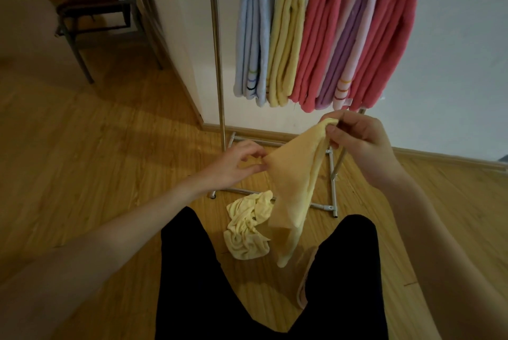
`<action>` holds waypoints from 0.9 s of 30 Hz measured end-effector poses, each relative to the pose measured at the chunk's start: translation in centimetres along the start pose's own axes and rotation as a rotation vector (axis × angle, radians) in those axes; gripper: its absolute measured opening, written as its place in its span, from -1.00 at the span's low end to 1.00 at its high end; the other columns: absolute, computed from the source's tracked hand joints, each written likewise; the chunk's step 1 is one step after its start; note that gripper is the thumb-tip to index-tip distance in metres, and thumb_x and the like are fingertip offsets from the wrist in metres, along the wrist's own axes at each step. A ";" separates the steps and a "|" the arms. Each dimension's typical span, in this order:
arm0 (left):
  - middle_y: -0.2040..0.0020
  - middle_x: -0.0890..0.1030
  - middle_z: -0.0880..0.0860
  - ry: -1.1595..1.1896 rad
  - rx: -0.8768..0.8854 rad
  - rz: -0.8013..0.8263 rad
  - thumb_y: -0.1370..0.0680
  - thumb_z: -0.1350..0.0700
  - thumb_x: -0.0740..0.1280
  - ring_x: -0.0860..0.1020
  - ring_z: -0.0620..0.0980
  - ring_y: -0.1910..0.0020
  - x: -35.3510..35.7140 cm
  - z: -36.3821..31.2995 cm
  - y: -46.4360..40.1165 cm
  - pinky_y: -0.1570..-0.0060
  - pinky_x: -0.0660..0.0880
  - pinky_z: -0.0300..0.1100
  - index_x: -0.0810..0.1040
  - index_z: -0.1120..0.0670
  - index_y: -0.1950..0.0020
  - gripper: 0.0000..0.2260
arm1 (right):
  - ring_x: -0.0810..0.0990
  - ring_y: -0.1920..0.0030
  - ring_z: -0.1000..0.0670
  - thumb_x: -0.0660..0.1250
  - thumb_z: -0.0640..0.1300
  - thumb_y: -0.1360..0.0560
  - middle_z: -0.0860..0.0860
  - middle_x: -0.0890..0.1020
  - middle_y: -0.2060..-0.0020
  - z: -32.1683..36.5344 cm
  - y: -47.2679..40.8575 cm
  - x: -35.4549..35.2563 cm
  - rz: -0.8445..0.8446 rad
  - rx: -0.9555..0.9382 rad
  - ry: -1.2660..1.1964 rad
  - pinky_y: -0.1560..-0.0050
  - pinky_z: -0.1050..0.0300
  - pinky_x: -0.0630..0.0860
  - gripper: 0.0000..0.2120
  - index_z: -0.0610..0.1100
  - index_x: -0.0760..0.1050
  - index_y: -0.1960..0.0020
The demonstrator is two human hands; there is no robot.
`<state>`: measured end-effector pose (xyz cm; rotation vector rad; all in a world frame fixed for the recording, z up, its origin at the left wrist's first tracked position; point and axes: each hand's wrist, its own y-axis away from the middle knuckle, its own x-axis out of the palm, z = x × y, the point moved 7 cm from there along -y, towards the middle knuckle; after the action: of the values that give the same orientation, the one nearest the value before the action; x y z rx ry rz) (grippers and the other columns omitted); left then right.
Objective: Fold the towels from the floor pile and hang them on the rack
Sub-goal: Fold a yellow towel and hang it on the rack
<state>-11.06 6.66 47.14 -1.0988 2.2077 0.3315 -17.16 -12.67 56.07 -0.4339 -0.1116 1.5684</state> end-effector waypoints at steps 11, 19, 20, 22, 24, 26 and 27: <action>0.16 0.64 -0.07 -0.125 0.236 -0.385 -0.44 0.09 0.44 0.59 -0.20 0.12 -8.5 -6.5 0.4 0.05 0.47 -0.44 0.63 0.07 0.07 -0.89 | 0.51 0.25 0.10 0.22 -0.35 -0.54 -0.04 0.55 0.27 -2.1 0.1 -3.8 -0.306 0.090 0.015 0.21 0.30 0.48 -0.84 -0.22 0.56 0.01; 0.13 0.57 0.00 -0.102 0.333 -0.281 -0.48 0.17 0.41 0.56 -0.09 0.12 -8.9 -10.3 0.7 0.03 0.53 -0.30 0.54 0.08 -0.02 -0.85 | 0.48 0.22 0.21 0.21 -0.36 -0.54 -0.05 0.56 0.18 -1.3 -0.8 -4.3 -0.465 0.000 0.311 0.16 0.35 0.42 -0.84 -0.18 0.52 0.01; 0.13 0.55 0.03 -0.100 0.329 -0.231 -0.48 0.19 0.40 0.55 -0.07 0.12 -8.5 -10.6 0.7 0.02 0.53 -0.27 0.51 0.08 -0.06 -0.82 | 0.52 0.18 0.13 0.21 -0.36 -0.54 -0.11 0.58 0.16 -1.5 -0.9 -4.2 -0.471 0.001 0.314 0.12 0.28 0.45 -0.84 -0.19 0.52 0.01; 0.14 0.52 0.05 -0.118 0.308 -0.114 -0.50 0.22 0.37 0.52 -0.05 0.15 -7.7 -10.9 0.8 0.05 0.53 -0.24 0.49 0.03 -0.10 -0.79 | 0.55 0.09 -0.08 0.19 -0.37 -0.54 -0.20 0.59 0.09 -2.0 -1.2 -4.0 -0.466 0.018 0.310 0.04 0.08 0.49 -0.84 -0.25 0.53 -0.02; 0.11 0.51 0.02 -0.186 0.291 0.011 -0.52 0.21 0.33 0.50 -0.06 0.12 -6.6 -11.0 1.0 0.07 0.50 -0.20 0.51 -0.02 -0.11 -0.79 | 0.56 0.05 -0.13 0.19 -0.37 -0.54 -0.20 0.60 0.07 -2.5 -1.7 -3.6 -0.430 0.032 0.330 0.03 0.06 0.48 -0.83 -0.27 0.54 -0.03; 0.03 0.52 -0.02 -0.274 0.275 0.142 -0.55 0.19 0.30 0.49 -0.09 0.01 -5.2 -10.6 1.2 -0.02 0.48 -0.15 0.53 -0.02 -0.10 -0.83 | 0.56 0.06 -0.10 0.19 -0.37 -0.53 -0.16 0.62 0.09 -2.8 -2.2 -2.9 -0.377 0.026 0.373 0.06 0.16 0.47 -0.81 -0.29 0.56 -0.03; 0.01 0.51 -0.06 -0.322 0.262 0.204 -0.56 0.18 0.28 0.47 -0.13 -0.02 -4.5 -10.3 1.5 -0.06 0.46 -0.14 0.53 0.00 -0.10 -0.85 | 0.56 0.07 -0.07 0.19 -0.38 -0.52 -0.13 0.63 0.10 -3.0 -2.4 -2.5 -0.353 0.023 0.390 0.08 0.23 0.46 -0.80 -0.29 0.56 -0.03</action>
<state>-14.73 5.43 57.84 -0.6326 2.0073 0.2745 -13.93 -15.61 54.67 -0.6563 0.1251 1.1164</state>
